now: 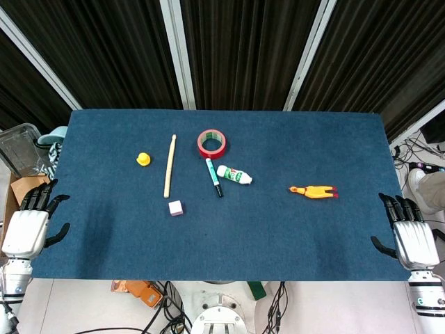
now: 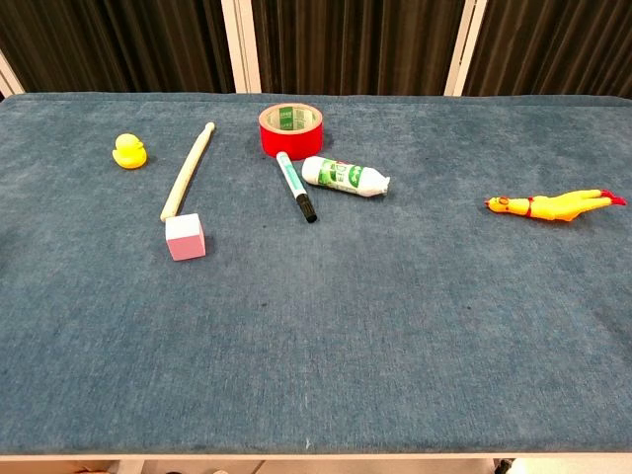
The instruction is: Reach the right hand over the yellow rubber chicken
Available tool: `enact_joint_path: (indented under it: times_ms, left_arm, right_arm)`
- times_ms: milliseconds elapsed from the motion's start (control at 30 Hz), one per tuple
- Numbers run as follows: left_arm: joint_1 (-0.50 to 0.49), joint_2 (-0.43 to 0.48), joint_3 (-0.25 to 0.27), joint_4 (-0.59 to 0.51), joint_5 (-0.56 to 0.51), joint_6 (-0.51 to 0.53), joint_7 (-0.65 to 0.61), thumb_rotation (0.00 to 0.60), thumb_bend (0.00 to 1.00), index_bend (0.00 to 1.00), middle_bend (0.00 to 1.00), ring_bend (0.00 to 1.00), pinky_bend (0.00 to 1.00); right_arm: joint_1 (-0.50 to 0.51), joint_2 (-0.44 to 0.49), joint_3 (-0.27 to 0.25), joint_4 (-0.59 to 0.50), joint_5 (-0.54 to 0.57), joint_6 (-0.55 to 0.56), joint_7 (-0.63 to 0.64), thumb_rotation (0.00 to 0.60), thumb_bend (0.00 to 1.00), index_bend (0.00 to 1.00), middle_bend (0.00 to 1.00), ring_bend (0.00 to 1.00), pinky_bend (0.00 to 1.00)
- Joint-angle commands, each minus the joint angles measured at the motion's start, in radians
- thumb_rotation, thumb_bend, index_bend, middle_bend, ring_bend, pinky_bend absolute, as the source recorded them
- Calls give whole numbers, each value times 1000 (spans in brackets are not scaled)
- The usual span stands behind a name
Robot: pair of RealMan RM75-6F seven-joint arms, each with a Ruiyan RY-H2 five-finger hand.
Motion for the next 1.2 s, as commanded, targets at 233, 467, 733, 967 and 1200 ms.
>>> enact_joint_path:
  times_ms: [233, 467, 733, 967, 1200]
  left_arm:
    - [3, 1, -2, -3, -8, 3, 7, 600, 273, 253, 0, 0, 95]
    - [3, 2, -2, -8, -21, -5, 19, 600, 273, 253, 0, 0, 95]
    - [17, 9, 0, -29, -26, 13, 27, 600, 273, 253, 0, 0, 95]
    - [18, 8, 1, -29, -22, 15, 40, 600, 272, 253, 0, 0, 95]
    - [20, 10, -1, -27, -25, 19, 41, 600, 272, 253, 0, 0, 95]
  right_arm:
    - [7, -1, 1, 4, 9, -16, 6, 600, 327, 0, 191, 141, 134]
    - [8, 3, 4, 12, 29, -30, 23, 600, 327, 0, 191, 142, 134]
    - [46, -20, 30, 86, 106, -122, 70, 600, 327, 4, 191, 144, 134]
    - [145, -58, 80, 202, 178, -275, 106, 600, 327, 70, 191, 174, 134]
    - [261, -153, 115, 368, 254, -468, 157, 600, 327, 145, 191, 200, 153]
